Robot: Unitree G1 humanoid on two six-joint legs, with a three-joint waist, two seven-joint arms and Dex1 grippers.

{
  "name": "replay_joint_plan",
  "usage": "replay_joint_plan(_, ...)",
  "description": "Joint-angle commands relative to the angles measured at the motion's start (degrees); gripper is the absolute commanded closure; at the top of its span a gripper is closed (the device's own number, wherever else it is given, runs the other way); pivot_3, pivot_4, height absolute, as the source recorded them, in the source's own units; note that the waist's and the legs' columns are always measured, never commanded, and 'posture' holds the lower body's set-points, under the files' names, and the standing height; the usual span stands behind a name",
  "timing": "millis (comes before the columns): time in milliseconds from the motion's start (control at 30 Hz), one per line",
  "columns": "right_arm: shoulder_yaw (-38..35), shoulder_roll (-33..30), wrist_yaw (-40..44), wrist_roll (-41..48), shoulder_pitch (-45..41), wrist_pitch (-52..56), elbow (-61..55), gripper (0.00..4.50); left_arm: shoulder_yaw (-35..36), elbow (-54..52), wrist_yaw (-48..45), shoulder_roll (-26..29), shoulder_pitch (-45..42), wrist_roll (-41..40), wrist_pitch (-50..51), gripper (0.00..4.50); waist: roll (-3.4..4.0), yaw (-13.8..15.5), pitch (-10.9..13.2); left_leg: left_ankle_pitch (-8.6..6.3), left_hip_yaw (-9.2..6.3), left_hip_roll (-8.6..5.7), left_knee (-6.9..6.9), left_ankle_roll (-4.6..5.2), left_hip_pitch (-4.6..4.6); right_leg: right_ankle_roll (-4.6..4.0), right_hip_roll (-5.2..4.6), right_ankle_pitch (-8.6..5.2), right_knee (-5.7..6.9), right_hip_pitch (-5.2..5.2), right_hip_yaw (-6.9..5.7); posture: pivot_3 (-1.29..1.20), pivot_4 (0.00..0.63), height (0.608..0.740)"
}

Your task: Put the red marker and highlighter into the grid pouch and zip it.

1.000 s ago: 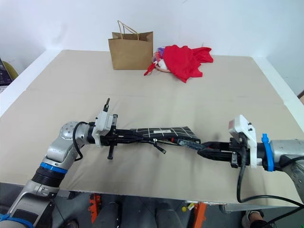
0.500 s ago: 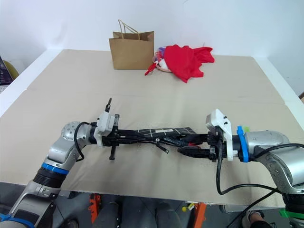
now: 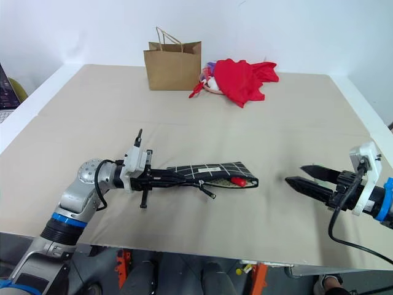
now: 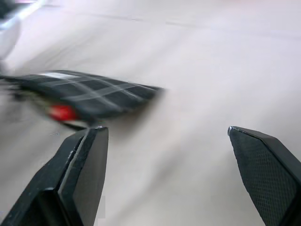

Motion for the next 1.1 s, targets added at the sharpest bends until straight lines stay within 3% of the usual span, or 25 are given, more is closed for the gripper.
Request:
replay_joint_plan(33,-2.44,6.43,-14.64,-5.19,-1.72,-3.92,-1.84,0.12,1.00,-1.11,0.09,0.28,-0.75,-0.27,-0.87,4.50,0.08,-0.03,-0.03,0.00,0.01,-0.01,-0.02,0.00,0.00,0.00,-0.01,0.00,0.00,-0.01,0.01,0.00,0.150,0.740)
replay_joint_plan(333,-0.56,20.38,-37.91,-17.89,-0.74,-9.82,1.98,0.12,0.68,-0.94,0.09,-0.01,-1.08,0.12,-1.10,4.50,0.18,0.06,-0.08,0.01,-0.04,-0.03,-0.09,0.01,-0.03,-0.01,-0.02,-0.03,0.00,-0.02,-0.02,0.00,0.150,0.740)
replay_joint_plan(500,0.47,22.56,-39.78,-18.44,0.21,-9.60,2.49,0.12,0.63,-1.13,0.07,0.11,-0.81,0.24,-1.12,4.50,0.21,0.07,-0.12,0.02,-0.03,-0.04,-0.08,0.01,-0.01,-0.03,-0.03,-0.02,0.00,0.01,-0.01,0.00,0.150,0.740)
replay_joint_plan(600,2.07,22.28,-40.09,-19.85,1.34,-9.85,2.90,0.91,0.67,-1.01,0.11,0.16,-0.80,0.34,-1.16,4.50,0.19,0.08,-0.13,0.02,-0.03,-0.04,-0.07,0.01,0.05,-0.03,-0.03,-0.03,0.00,0.10,-0.01,0.00,0.150,0.740)
replay_joint_plan(633,2.65,21.88,-40.26,-20.39,1.61,-9.78,3.12,1.39,0.71,-0.82,0.15,0.13,-0.95,0.38,-1.18,4.50,0.14,0.08,-0.13,0.02,-0.03,-0.04,-0.07,0.02,0.10,-0.03,-0.03,-0.03,0.00,0.16,-0.01,0.00,0.150,0.740)
replay_joint_plan(700,3.72,21.12,-39.33,-20.66,2.04,-10.25,3.05,2.21,0.75,-0.53,0.19,0.08,-1.16,0.49,-1.33,4.50,0.08,0.09,-0.14,0.02,-0.03,-0.04,-0.07,0.01,0.26,-0.06,-0.03,-0.06,-0.03,0.35,-0.01,0.00,0.150,0.740)
replay_joint_plan(767,5.20,20.29,-38.07,-21.31,2.76,-11.05,2.36,3.36,0.76,-0.24,0.18,0.01,-1.33,0.57,-1.48,4.50,0.04,0.17,-0.15,0.02,-0.04,-0.04,-0.06,0.01,0.29,-0.21,-0.03,-0.15,-0.05,0.43,0.00,0.00,0.150,0.740)
replay_joint_plan(900,7.09,18.55,-35.23,-21.71,3.62,-12.95,0.76,3.38,0.78,0.17,0.11,-0.14,-1.56,0.66,-1.67,4.50,0.03,0.18,-0.15,0.02,-0.04,-0.06,-0.06,0.01,0.30,-0.26,-0.04,-0.20,-0.05,0.45,0.00,0.00,0.150,0.740)
replay_joint_plan(1033,6.53,15.04,-21.66,-11.66,2.05,-13.56,-6.35,3.38,0.78,0.71,-0.10,-0.23,-1.94,0.73,-1.77,4.50,0.06,-0.02,-0.12,0.01,-0.04,-0.05,-0.12,0.02,0.31,-0.11,-0.04,-0.17,-0.05,0.43,0.00,0.00,0.150,0.740)
replay_joint_plan(1100,5.63,10.36,-12.49,-6.23,1.18,-12.98,-9.76,3.38,0.79,0.87,-0.45,-0.16,-2.12,0.66,-1.75,4.50,0.19,-0.60,-0.06,0.00,-0.03,-0.05,-0.18,0.03,0.30,-0.10,-0.03,-0.16,-0.04,0.39,0.01,0.00,0.150,0.740)
